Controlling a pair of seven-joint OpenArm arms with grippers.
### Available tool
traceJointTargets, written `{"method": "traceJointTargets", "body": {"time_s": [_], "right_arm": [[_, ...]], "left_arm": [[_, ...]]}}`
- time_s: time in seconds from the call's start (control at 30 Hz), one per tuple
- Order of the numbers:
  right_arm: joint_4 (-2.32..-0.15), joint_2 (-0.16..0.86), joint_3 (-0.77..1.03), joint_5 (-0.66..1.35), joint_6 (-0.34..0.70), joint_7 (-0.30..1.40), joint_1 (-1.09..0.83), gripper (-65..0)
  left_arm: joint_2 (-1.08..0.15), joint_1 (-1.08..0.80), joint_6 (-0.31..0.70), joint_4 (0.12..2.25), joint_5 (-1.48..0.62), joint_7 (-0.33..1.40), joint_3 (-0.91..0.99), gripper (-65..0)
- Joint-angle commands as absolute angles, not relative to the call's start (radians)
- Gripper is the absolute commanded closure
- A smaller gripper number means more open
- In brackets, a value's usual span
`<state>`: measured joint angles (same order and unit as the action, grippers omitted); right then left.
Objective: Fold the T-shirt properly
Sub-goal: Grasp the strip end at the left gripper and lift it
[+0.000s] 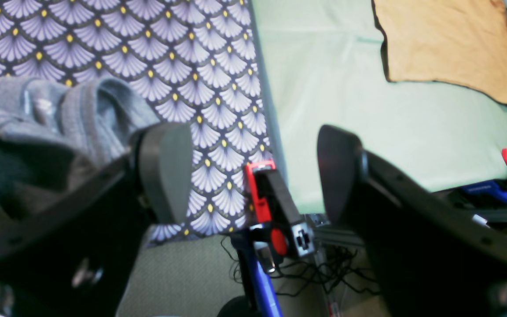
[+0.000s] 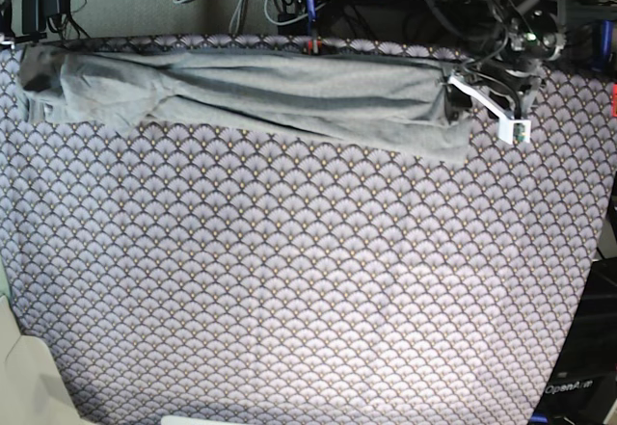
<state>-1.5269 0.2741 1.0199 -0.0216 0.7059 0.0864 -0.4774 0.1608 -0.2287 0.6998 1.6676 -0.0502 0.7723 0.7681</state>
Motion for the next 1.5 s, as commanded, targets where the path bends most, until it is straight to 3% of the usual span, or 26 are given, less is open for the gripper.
{"method": "traceJointTargets", "body": {"time_s": [0.0,0.57,0.67,0.83,0.97,1.47], "right_arm": [[-1.540,0.294,1.029,-0.007,0.698,0.064,-0.483,-45.0],[-1.547,0.274,1.029,-0.007,0.698,0.061,-0.479,-45.0],[-1.547,0.274,1.029,-0.007,0.698,0.061,-0.479,-45.0],[-1.547,0.274,1.029,-0.007,0.698,0.061,-0.479,-45.0],[-1.547,0.274,1.029,-0.007,0.698,0.061,-0.479,-45.0],[-1.547,0.274,1.029,-0.007,0.698,0.059,-0.479,-45.0]], "left_arm": [[0.157,-0.225,0.698,1.673,-0.056,0.776,0.765,-44.3],[0.157,-0.252,0.698,1.630,-0.056,0.776,0.661,-43.6],[0.157,-0.249,0.698,1.589,-0.056,0.776,0.664,-37.5],[0.157,-0.248,0.698,1.549,-0.056,0.774,0.665,-15.8],[0.157,-0.248,0.698,1.546,-0.056,0.774,0.665,-4.7],[0.157,-0.271,0.698,1.725,-0.059,0.776,0.645,-4.0]]}}
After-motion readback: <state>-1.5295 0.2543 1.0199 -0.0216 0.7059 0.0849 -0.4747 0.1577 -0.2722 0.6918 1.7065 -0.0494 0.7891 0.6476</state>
